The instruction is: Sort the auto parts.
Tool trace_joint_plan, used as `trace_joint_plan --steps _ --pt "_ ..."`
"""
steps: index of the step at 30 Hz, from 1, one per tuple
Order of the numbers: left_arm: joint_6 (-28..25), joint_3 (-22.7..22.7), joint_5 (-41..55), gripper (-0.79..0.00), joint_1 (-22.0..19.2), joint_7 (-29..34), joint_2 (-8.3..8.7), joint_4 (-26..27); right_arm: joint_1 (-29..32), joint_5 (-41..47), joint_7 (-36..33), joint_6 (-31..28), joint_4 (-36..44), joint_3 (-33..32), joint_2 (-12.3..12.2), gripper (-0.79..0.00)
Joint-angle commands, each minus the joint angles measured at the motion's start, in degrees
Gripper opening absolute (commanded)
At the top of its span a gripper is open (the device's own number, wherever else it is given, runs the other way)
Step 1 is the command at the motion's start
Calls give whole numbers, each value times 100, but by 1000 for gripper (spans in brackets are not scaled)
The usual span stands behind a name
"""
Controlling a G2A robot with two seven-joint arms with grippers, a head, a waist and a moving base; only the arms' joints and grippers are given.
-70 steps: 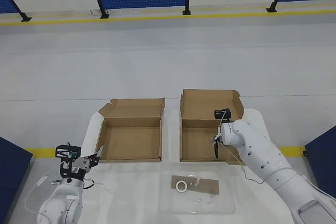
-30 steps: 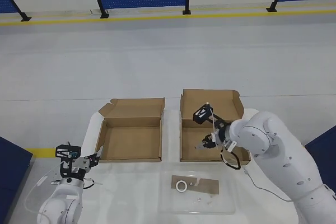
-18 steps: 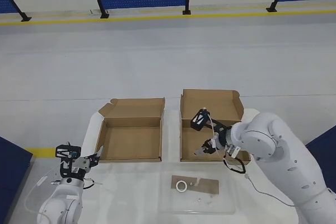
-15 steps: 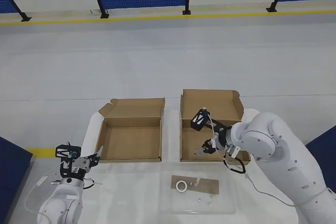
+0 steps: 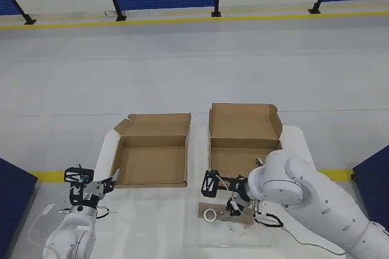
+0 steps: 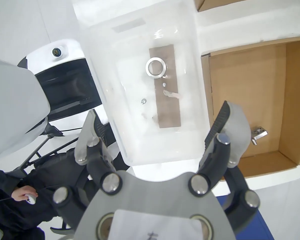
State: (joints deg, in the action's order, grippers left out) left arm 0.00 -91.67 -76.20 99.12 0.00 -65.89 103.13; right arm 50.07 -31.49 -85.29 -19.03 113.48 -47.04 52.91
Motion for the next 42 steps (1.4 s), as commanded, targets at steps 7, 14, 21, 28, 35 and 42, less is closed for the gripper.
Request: trace_joint_plan --steps 7,14,21,28,35,42 --pt "0 0 0 0 0 0 0 0 114 -209 34 -31 20 181 -4 0" --pt "0 0 0 0 0 0 0 0 -178 -395 -150 153 -81 908 -64 0" --pt "0 0 0 0 0 0 0 0 -527 -385 -271 274 -289 1534 -73 0" --pt "0 0 0 0 0 0 0 0 -453 -533 -170 217 -292 1618 -64 0" --pt "0 0 0 0 0 0 0 0 -432 -775 -10 53 -579 2027 82 0" --pt "0 0 0 0 0 0 0 0 -524 -892 67 31 -899 2252 239 0"
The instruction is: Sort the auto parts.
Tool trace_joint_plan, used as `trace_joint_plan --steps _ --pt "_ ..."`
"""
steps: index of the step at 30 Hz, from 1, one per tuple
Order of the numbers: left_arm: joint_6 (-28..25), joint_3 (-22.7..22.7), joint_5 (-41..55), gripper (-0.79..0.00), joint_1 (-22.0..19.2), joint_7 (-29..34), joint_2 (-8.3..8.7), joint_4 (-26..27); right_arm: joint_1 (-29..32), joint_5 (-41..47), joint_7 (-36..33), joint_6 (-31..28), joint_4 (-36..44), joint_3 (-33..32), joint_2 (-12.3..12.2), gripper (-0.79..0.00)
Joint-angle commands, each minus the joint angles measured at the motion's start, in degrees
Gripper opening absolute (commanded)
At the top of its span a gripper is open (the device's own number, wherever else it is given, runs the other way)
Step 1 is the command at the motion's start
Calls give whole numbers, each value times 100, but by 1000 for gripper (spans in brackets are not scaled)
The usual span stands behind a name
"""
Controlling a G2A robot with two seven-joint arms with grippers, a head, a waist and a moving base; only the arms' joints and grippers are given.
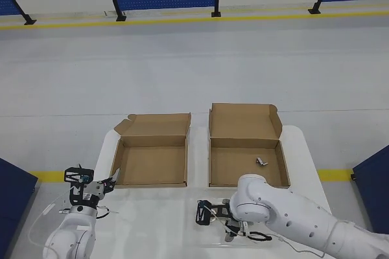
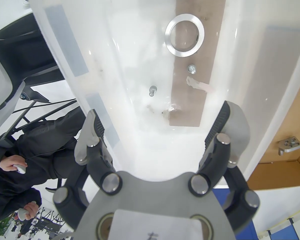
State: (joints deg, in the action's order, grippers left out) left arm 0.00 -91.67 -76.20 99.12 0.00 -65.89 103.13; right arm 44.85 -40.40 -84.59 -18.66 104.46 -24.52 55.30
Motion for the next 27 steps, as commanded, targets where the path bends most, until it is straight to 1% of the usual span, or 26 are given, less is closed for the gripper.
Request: trace_joint_plan --steps 1,6,9,15,21,27 --pt "0 0 0 0 0 0 0 0 -2 0 -3 -5 4 0 0 0" --pt "0 0 0 0 0 0 0 0 -2 0 -3 -5 4 0 0 0" --pt "0 0 0 0 0 0 0 0 87 -142 209 -37 -121 57 13 0" --pt "0 0 0 0 0 0 0 0 88 -529 496 13 -374 192 130 0" --pt "0 0 0 0 0 0 0 0 62 -888 647 259 -694 348 299 0" --pt "0 0 0 0 0 0 0 0 58 -898 633 254 -703 361 309 0"
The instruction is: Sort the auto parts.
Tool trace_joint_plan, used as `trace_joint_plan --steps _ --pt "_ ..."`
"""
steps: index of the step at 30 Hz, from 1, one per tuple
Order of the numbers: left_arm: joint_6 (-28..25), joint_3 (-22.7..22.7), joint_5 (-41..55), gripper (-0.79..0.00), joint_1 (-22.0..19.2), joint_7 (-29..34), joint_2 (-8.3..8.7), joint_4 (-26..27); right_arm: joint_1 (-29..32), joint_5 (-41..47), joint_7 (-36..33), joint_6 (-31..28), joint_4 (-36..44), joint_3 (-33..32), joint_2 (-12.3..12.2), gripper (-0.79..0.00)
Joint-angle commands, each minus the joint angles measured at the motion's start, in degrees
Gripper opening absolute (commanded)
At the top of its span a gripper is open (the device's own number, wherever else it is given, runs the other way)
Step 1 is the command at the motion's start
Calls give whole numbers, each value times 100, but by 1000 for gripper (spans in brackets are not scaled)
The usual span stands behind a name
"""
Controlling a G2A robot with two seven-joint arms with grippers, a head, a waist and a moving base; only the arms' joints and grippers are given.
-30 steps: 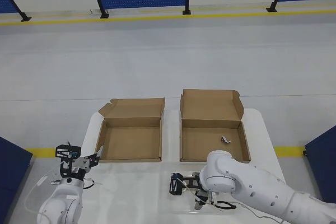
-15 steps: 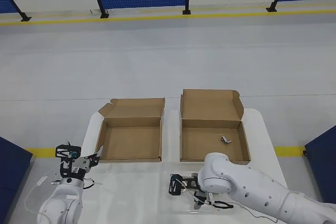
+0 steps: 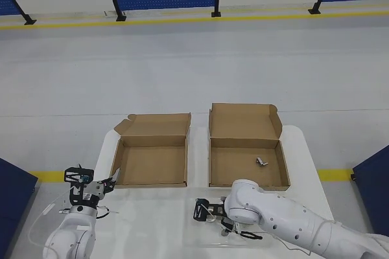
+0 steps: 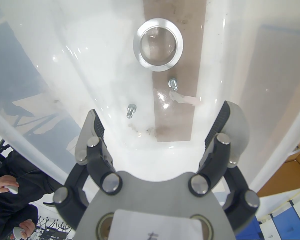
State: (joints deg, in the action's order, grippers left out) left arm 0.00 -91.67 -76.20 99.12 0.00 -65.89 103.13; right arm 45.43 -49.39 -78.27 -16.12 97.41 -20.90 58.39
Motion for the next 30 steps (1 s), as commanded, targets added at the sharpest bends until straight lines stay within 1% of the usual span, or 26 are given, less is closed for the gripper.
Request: trace_joint_plan --steps 1,3,5,9,15,18,26,27,28,29,30 --pt "0 0 0 0 0 0 0 0 0 1 1 0 1 -1 0 0" --pt "0 0 0 0 0 0 0 0 15 -7 44 11 -4 -3 0 0" --pt "0 0 0 0 0 0 0 0 93 -150 253 19 -35 -2 1 0" --pt "0 0 0 0 0 0 0 0 149 -304 449 44 -181 -21 34 0" --pt "0 0 0 0 0 0 0 0 149 -304 449 44 -181 -21 34 0" --pt "0 0 0 0 0 0 0 0 216 -399 653 58 -228 -43 33 0" --pt "0 0 0 0 0 0 0 0 337 -436 960 175 -339 -290 26 0" --pt "0 0 0 0 0 0 0 0 357 -441 993 192 -337 -323 23 -12" --pt "0 0 0 0 0 0 0 0 378 -449 1026 198 -335 -353 18 -123" --pt "0 0 0 0 0 0 0 0 403 -444 1057 203 -339 -385 13 -188" --pt "0 0 0 0 0 0 0 0 424 -446 1072 196 -340 -412 8 -292"
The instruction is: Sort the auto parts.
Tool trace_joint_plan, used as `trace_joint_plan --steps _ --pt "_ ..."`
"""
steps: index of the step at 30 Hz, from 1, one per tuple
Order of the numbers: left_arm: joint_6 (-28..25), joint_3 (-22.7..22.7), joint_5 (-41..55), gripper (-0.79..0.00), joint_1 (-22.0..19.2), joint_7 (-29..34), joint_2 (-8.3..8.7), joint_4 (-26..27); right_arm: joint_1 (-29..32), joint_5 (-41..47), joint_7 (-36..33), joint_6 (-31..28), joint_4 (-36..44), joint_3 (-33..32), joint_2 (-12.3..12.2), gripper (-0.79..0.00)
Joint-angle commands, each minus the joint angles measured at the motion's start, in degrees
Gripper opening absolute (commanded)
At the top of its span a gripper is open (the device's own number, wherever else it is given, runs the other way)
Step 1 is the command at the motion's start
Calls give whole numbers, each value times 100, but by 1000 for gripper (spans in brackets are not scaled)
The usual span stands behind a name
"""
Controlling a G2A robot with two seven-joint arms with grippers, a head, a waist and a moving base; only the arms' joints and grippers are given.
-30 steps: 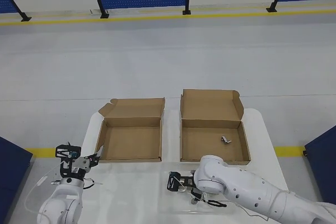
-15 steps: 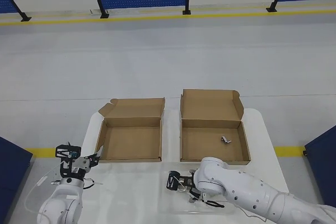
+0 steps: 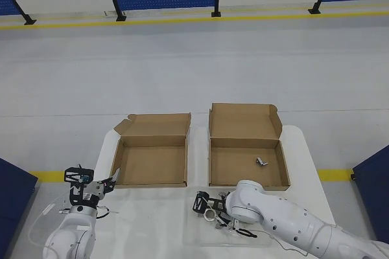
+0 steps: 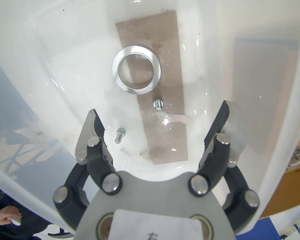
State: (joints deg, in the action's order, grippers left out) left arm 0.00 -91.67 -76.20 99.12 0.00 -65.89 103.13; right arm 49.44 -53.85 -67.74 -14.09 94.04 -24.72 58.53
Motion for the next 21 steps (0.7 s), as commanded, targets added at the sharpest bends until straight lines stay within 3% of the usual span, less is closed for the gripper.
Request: trace_joint_plan --steps 1,21 --pt "0 0 0 0 0 0 0 0 41 -9 29 3 -2 -59 -10 -403" --pt "0 0 0 0 0 0 0 0 249 -100 -142 -102 17 -330 27 -486"
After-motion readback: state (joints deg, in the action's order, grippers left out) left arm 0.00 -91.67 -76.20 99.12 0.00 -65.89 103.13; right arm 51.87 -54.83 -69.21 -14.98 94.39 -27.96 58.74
